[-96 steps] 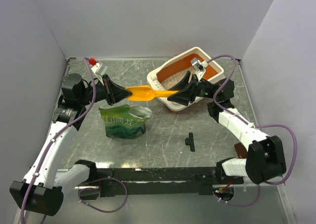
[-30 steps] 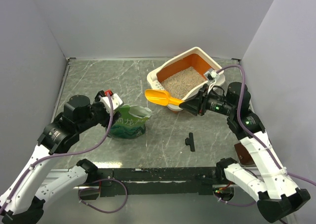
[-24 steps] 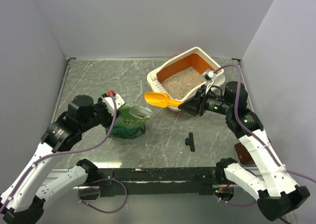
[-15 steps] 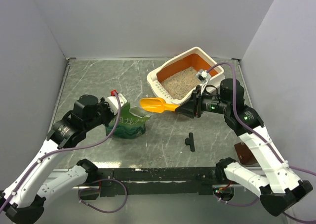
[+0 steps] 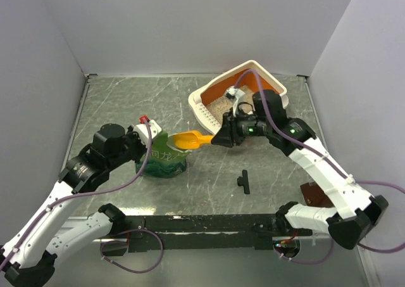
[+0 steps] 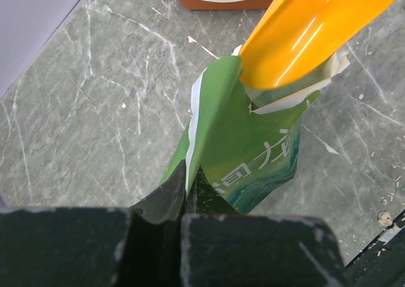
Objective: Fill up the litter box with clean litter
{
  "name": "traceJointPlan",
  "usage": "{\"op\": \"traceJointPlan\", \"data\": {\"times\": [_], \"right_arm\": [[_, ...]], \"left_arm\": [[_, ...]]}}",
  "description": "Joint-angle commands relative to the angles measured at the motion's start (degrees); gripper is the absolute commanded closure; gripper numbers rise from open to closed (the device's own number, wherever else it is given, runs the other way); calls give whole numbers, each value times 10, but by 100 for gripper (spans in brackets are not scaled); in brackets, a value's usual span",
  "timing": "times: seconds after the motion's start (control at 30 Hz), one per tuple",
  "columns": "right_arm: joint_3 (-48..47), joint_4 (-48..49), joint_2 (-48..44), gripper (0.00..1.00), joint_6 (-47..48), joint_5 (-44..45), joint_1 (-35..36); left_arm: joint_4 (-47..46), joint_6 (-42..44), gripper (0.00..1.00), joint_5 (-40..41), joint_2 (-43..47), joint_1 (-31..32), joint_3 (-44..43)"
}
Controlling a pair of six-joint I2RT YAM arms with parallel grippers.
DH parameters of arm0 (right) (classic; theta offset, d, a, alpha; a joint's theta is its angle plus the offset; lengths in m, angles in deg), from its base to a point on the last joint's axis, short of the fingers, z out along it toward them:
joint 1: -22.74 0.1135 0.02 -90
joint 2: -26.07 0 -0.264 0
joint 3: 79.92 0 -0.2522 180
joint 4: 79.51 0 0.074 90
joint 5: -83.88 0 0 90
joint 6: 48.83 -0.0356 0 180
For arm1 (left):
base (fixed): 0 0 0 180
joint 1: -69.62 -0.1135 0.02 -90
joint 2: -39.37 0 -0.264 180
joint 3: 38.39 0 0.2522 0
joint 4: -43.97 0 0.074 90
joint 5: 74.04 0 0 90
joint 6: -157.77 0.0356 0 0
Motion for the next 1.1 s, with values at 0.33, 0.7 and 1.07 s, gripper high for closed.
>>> {"op": "traceJointPlan", "data": {"times": [0.33,0.7,1.07], "right_arm": [[-217,-186,220,100,-8,85,51],[-393,-325,406,100,-57,151,81],[-349,-287,490,100,-77,113,92]], "left_arm": [[-162,-58,99,7,53,41,103],[-271,-103,99,54,159,54,169],[-312,-120,99,44,215,56,199]]}}
